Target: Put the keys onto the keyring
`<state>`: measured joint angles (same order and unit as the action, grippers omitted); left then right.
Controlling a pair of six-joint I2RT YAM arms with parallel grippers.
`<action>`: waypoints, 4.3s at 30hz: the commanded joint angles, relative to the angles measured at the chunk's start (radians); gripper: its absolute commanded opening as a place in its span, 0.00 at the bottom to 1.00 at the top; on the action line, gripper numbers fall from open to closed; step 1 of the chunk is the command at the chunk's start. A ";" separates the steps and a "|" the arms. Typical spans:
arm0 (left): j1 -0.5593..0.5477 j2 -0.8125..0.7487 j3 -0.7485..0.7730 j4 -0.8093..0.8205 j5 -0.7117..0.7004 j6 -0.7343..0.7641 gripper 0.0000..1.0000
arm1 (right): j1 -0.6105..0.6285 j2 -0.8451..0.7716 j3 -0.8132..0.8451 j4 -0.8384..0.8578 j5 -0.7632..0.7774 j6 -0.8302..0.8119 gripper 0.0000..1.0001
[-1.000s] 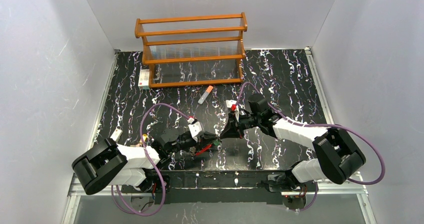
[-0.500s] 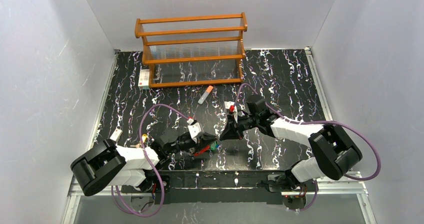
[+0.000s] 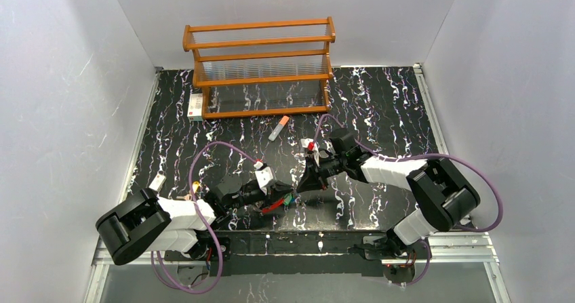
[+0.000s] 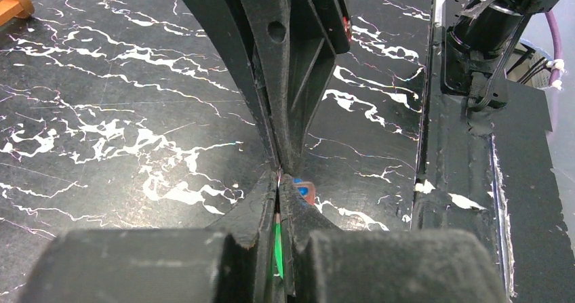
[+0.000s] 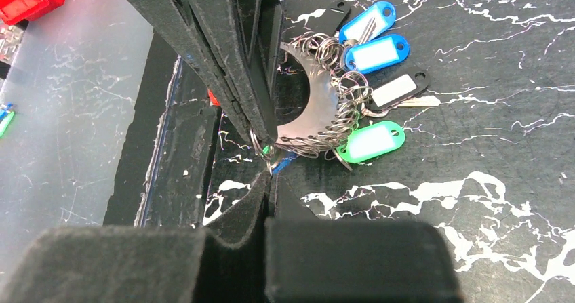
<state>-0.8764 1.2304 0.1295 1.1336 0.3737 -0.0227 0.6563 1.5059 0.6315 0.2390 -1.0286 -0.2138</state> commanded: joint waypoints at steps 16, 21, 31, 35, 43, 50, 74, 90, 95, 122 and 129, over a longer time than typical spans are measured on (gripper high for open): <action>-0.002 -0.040 -0.010 0.095 -0.021 -0.002 0.00 | 0.007 -0.045 -0.018 0.033 0.048 0.019 0.38; -0.001 -0.040 -0.009 0.095 -0.018 -0.002 0.00 | 0.008 -0.132 -0.063 0.100 0.080 0.016 0.46; -0.001 -0.045 -0.010 0.095 -0.017 -0.003 0.00 | 0.008 -0.140 -0.095 0.269 0.034 0.087 0.49; -0.001 -0.044 -0.007 0.095 -0.016 -0.005 0.00 | 0.009 -0.100 -0.090 0.325 0.006 0.117 0.44; -0.001 -0.045 -0.006 0.096 -0.014 -0.005 0.00 | 0.018 -0.067 -0.077 0.359 -0.004 0.133 0.37; -0.001 -0.045 -0.004 0.097 -0.012 -0.005 0.00 | 0.019 -0.028 -0.061 0.357 -0.049 0.118 0.13; -0.001 -0.184 -0.021 -0.070 -0.129 0.134 0.38 | 0.064 -0.071 0.153 -0.358 0.209 -0.283 0.01; -0.001 -0.194 0.147 -0.558 -0.022 0.350 0.39 | 0.191 0.033 0.326 -0.571 0.429 -0.298 0.01; -0.001 -0.135 0.188 -0.605 0.010 0.372 0.38 | 0.195 0.030 0.334 -0.578 0.430 -0.299 0.01; -0.001 0.009 0.184 -0.422 0.070 0.291 0.00 | 0.201 0.036 0.337 -0.556 0.409 -0.296 0.01; -0.001 -0.041 0.154 -0.413 -0.009 0.254 0.00 | 0.195 -0.002 0.293 -0.484 0.418 -0.278 0.18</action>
<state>-0.8745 1.2339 0.2977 0.6922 0.4042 0.2623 0.8520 1.5402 0.9222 -0.3161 -0.6010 -0.5022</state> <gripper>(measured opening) 0.012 0.048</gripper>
